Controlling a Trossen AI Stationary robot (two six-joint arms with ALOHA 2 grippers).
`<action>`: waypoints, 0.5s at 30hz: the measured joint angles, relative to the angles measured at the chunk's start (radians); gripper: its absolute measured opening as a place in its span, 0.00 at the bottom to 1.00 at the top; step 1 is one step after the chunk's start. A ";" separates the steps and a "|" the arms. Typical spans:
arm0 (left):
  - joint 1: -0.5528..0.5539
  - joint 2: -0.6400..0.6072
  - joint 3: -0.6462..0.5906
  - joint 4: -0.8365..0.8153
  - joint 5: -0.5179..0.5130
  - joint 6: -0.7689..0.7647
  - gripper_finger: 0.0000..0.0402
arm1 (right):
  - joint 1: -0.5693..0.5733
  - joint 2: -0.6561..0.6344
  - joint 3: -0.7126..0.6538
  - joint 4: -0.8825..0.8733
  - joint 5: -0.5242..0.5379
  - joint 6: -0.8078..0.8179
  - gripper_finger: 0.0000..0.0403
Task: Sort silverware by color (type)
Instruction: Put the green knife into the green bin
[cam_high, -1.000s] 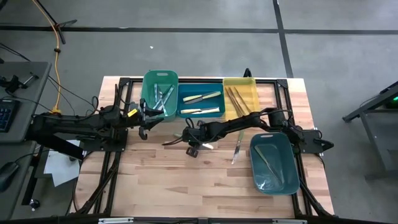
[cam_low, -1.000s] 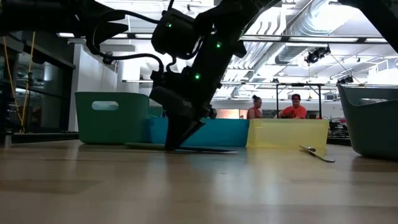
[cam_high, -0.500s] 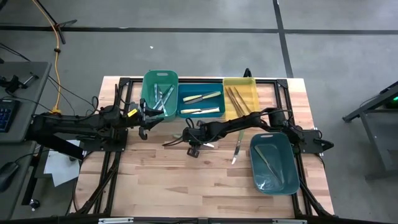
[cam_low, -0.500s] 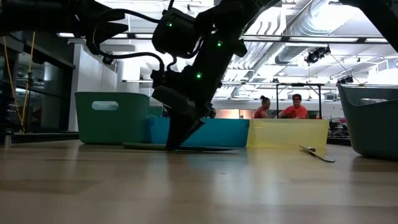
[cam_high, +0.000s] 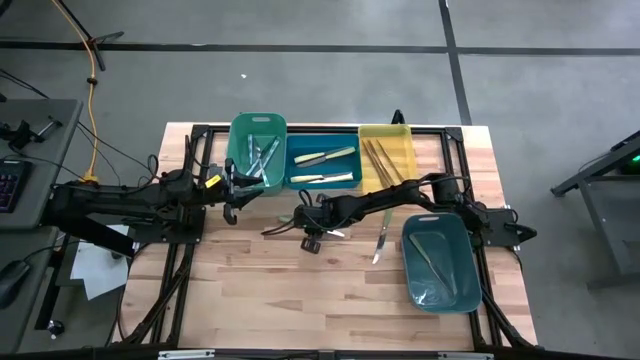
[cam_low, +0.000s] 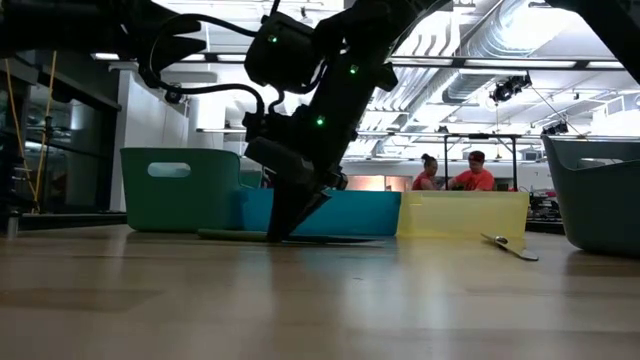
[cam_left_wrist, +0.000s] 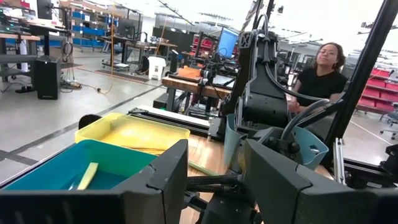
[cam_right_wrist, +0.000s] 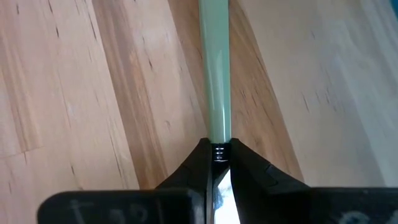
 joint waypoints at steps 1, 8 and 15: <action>0.000 0.000 0.000 -0.002 0.000 0.000 0.38 | 0.000 0.000 0.000 0.000 0.000 0.002 0.08; 0.000 0.000 0.000 -0.003 0.000 0.000 0.38 | -0.002 -0.034 -0.004 -0.053 -0.017 -0.019 0.08; 0.000 0.000 0.000 -0.005 0.000 0.000 0.38 | -0.001 -0.071 -0.006 -0.157 -0.026 -0.037 0.07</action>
